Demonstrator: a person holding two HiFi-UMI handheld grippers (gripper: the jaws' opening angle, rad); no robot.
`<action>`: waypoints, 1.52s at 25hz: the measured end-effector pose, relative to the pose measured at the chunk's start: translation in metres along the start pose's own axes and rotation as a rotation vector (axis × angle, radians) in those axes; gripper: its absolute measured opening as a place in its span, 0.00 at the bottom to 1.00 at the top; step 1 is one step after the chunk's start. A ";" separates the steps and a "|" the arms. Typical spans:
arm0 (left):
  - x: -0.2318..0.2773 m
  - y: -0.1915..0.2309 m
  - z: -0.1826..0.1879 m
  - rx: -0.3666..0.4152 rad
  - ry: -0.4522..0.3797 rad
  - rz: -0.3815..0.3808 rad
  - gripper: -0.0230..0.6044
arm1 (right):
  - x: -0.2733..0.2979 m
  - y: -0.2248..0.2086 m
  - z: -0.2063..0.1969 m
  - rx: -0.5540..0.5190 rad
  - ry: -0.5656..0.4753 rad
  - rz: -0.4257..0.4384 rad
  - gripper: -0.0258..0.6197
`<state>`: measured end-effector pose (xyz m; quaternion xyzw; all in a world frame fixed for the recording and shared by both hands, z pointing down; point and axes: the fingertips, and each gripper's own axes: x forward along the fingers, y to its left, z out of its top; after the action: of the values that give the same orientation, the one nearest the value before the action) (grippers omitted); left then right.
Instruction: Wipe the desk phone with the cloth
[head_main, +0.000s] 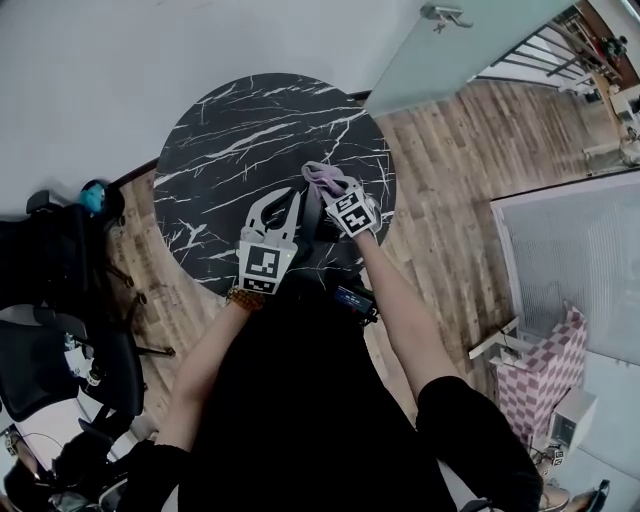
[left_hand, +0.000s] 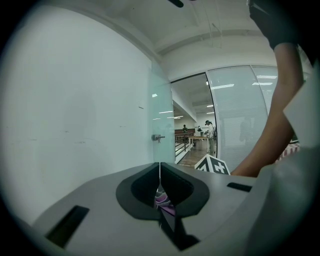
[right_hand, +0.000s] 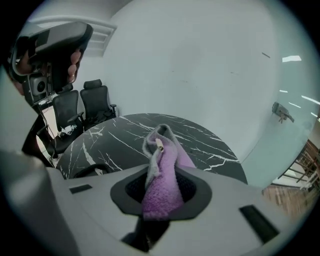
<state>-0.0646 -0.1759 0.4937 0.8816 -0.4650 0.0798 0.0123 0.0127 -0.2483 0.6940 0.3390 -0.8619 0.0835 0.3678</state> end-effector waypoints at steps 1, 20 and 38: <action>0.000 0.000 0.000 0.002 0.000 -0.003 0.07 | 0.002 0.000 0.001 0.007 -0.002 0.010 0.16; 0.002 0.001 -0.004 -0.004 0.008 -0.002 0.07 | 0.008 0.002 -0.008 0.087 0.030 0.045 0.16; -0.003 -0.005 -0.005 -0.003 0.014 0.000 0.07 | 0.006 0.012 -0.018 0.218 0.029 0.108 0.16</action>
<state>-0.0625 -0.1701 0.4984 0.8811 -0.4650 0.0853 0.0167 0.0119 -0.2354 0.7123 0.3288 -0.8592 0.2016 0.3363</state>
